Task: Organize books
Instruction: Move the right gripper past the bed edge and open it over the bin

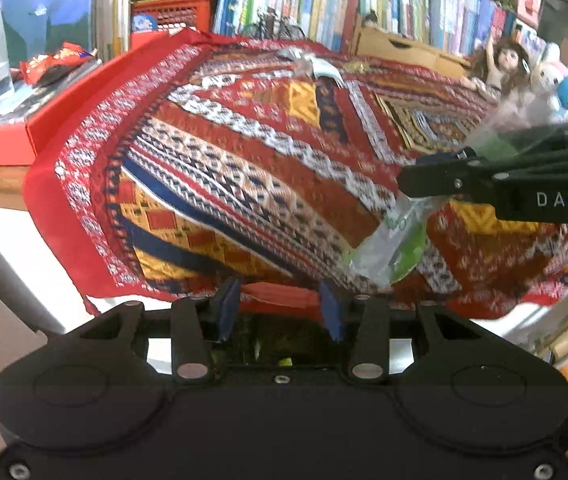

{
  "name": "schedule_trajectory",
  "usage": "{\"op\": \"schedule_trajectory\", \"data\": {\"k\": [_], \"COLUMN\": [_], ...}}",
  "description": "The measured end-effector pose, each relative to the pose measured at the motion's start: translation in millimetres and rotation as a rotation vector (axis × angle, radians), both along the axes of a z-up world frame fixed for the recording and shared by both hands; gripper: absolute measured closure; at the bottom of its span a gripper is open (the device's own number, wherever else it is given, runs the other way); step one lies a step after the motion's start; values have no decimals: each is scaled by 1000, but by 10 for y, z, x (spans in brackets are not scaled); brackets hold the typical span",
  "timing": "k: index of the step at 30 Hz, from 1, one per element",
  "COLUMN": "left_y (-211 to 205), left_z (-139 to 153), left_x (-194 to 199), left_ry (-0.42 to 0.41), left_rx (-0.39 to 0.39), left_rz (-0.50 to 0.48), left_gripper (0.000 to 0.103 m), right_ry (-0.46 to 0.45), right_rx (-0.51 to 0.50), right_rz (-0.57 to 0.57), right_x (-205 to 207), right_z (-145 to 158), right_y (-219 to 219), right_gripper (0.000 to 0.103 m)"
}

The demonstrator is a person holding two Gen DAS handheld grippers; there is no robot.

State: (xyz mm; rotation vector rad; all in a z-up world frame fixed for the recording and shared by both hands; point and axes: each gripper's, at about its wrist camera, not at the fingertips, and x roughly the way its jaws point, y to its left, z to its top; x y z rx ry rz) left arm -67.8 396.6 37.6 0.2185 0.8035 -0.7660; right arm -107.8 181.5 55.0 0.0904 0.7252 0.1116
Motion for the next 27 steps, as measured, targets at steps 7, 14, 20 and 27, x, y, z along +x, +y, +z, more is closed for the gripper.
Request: {"op": "schedule_trajectory", "data": {"k": [7,14,20,27], "left_y": [-67,-96,-41,76], "left_z": [2,57,31,76], "left_x": [-52,-87,-61,-6], "left_ry": [-20,-91,-80,-101], "left_rx": [1,10,34,36], "left_rz": [-18,-1,2,66], "left_gripper": [61,16,16,12], "right_ry": [9,19,17,17], "right_rx": [-24,-28,-21,-15], "right_rz": [-9,-47,-64,-44], "right_x": [-70,-137,-126,-62], "right_z": [-6,-39,-39,-39], "right_y": [41,18,-3,32], "right_gripper": [75,74,73,72]}}
